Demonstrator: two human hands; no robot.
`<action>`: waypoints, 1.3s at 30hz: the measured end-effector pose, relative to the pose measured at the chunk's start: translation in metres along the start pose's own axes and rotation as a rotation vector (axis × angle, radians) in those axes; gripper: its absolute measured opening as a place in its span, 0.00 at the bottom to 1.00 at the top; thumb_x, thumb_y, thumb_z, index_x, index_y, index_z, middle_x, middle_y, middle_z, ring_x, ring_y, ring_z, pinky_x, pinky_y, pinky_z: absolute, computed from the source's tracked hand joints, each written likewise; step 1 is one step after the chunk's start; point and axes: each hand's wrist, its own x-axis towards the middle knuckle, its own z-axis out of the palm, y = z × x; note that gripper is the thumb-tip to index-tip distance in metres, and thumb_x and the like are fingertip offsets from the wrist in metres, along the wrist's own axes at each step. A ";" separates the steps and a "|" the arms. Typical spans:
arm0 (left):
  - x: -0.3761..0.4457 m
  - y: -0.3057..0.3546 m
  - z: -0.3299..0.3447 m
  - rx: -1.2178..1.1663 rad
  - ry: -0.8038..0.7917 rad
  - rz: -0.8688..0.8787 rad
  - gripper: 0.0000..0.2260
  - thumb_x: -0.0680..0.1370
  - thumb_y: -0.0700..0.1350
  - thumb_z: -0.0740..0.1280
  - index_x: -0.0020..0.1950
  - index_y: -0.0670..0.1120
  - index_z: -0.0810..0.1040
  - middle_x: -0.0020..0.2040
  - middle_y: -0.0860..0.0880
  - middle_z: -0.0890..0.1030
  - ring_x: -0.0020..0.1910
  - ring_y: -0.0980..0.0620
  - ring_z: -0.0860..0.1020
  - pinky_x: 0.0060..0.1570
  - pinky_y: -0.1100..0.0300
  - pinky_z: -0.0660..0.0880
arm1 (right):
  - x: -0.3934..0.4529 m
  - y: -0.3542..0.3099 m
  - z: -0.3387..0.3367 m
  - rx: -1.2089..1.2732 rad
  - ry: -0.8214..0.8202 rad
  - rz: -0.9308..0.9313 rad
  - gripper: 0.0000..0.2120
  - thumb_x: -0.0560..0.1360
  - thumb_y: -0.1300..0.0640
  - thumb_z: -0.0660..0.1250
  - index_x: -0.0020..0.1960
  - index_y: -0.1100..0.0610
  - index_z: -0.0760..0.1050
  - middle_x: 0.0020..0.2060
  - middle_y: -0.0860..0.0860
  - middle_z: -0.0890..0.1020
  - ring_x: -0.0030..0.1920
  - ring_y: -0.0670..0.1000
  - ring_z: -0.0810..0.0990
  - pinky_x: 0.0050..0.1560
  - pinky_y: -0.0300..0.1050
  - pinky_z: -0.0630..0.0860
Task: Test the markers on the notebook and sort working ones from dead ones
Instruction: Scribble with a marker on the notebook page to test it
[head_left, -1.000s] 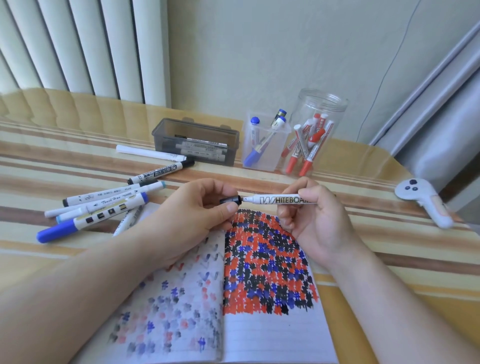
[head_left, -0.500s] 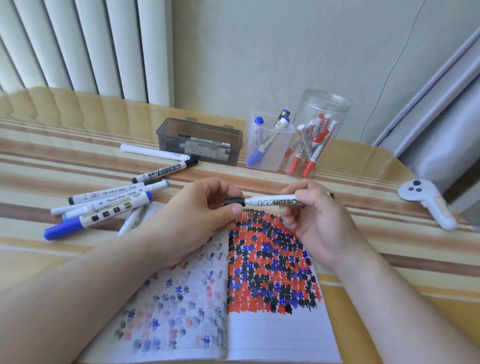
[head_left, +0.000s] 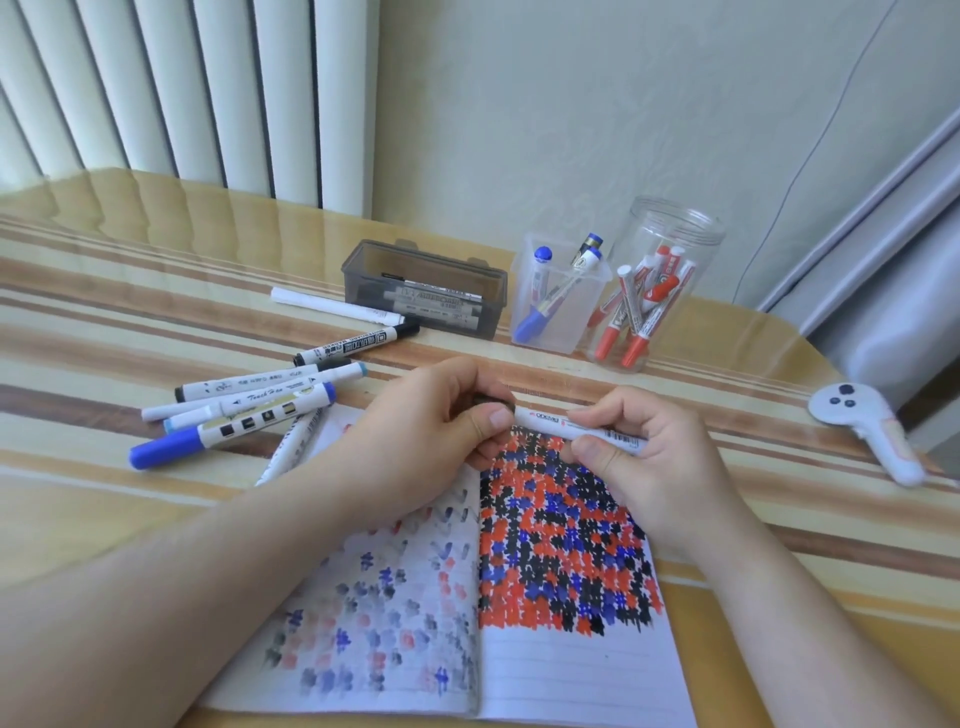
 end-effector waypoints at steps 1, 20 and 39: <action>0.000 0.002 -0.002 0.074 -0.002 0.027 0.03 0.83 0.43 0.67 0.52 0.50 0.79 0.39 0.51 0.85 0.37 0.56 0.83 0.41 0.64 0.79 | -0.001 -0.001 0.001 0.113 -0.029 0.048 0.12 0.78 0.67 0.71 0.46 0.49 0.81 0.37 0.55 0.86 0.24 0.47 0.72 0.28 0.42 0.67; -0.001 -0.005 0.006 0.696 -0.131 0.259 0.19 0.79 0.67 0.56 0.51 0.55 0.77 0.36 0.51 0.79 0.38 0.48 0.77 0.43 0.51 0.78 | 0.182 -0.088 0.041 -0.994 0.088 -0.366 0.20 0.77 0.55 0.71 0.68 0.47 0.76 0.62 0.52 0.77 0.62 0.61 0.74 0.62 0.56 0.75; 0.001 -0.008 0.008 0.668 -0.119 0.226 0.15 0.79 0.62 0.62 0.48 0.53 0.80 0.40 0.52 0.82 0.42 0.48 0.78 0.44 0.52 0.78 | 0.133 -0.070 0.078 -0.791 -0.238 -0.224 0.11 0.83 0.44 0.62 0.48 0.49 0.74 0.35 0.45 0.80 0.39 0.50 0.79 0.40 0.49 0.75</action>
